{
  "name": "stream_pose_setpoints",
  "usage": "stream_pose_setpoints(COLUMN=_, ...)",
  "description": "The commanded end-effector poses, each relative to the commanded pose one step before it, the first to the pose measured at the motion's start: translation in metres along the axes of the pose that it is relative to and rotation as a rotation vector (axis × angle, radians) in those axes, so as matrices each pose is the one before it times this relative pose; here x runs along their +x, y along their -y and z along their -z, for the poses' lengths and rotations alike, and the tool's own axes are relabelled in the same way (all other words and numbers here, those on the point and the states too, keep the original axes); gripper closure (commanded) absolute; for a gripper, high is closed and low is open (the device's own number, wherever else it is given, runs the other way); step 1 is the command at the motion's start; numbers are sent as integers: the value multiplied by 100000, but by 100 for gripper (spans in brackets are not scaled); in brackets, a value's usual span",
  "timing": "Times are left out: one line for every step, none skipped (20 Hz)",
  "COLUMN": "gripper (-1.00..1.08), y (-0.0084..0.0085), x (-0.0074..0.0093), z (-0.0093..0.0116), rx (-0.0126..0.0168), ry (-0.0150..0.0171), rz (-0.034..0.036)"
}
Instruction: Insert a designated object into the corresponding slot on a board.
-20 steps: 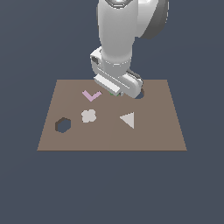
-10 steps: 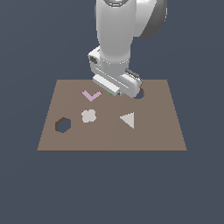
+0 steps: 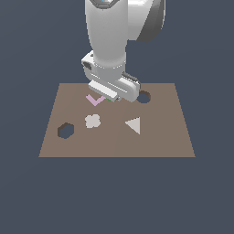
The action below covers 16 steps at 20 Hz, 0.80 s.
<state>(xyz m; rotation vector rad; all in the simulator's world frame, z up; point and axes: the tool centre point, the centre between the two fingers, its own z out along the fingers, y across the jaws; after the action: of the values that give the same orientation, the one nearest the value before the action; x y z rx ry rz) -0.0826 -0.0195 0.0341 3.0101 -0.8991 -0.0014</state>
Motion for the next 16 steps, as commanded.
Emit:
stream_pose_setpoints(gripper=108, y=-728, x=917, z=56, rx=11, ry=-53, rz=3981)
stream_pose_setpoints(gripper=108, y=-325, x=407, z=16, rx=-3, ry=-1, rz=1840)
stream_pose_setpoints(gripper=108, y=-343, x=432, z=17, rx=-3, ry=-1, rz=1951)
stream_pose_setpoints(gripper=108, y=-363, x=458, z=18, rx=-3, ry=-1, rz=2064)
stream_pose_setpoints(gripper=108, y=-382, x=485, z=19, rx=-4, ry=-1, rz=2180)
stream_pose_setpoints(gripper=108, y=-401, x=510, z=20, rx=-4, ry=-1, rz=2288)
stream_pose_setpoints(gripper=108, y=-416, x=531, z=21, rx=-4, ry=-1, rz=2380)
stream_pose_setpoints(gripper=108, y=-428, x=550, z=21, rx=-4, ry=-1, rz=2457)
stream_pose_setpoints(gripper=108, y=-439, x=566, z=22, rx=-4, ry=-1, rz=2524)
stream_pose_setpoints(gripper=108, y=-447, x=580, z=22, rx=-4, ry=-1, rz=2581)
stream_pose_setpoints(gripper=108, y=-454, x=592, z=23, rx=-4, ry=-1, rz=2630)
stream_pose_setpoints(gripper=108, y=-460, x=603, z=23, rx=-4, ry=-1, rz=2674)
stream_pose_setpoints(gripper=108, y=-464, x=613, z=23, rx=-4, ry=-1, rz=2712)
stream_pose_setpoints(gripper=108, y=-467, x=622, z=24, rx=-4, ry=-1, rz=2746)
stream_pose_setpoints(gripper=108, y=-470, x=631, z=24, rx=-3, ry=0, rz=2776)
stream_pose_setpoints(gripper=108, y=-465, x=630, z=24, rx=-3, ry=0, rz=2766)
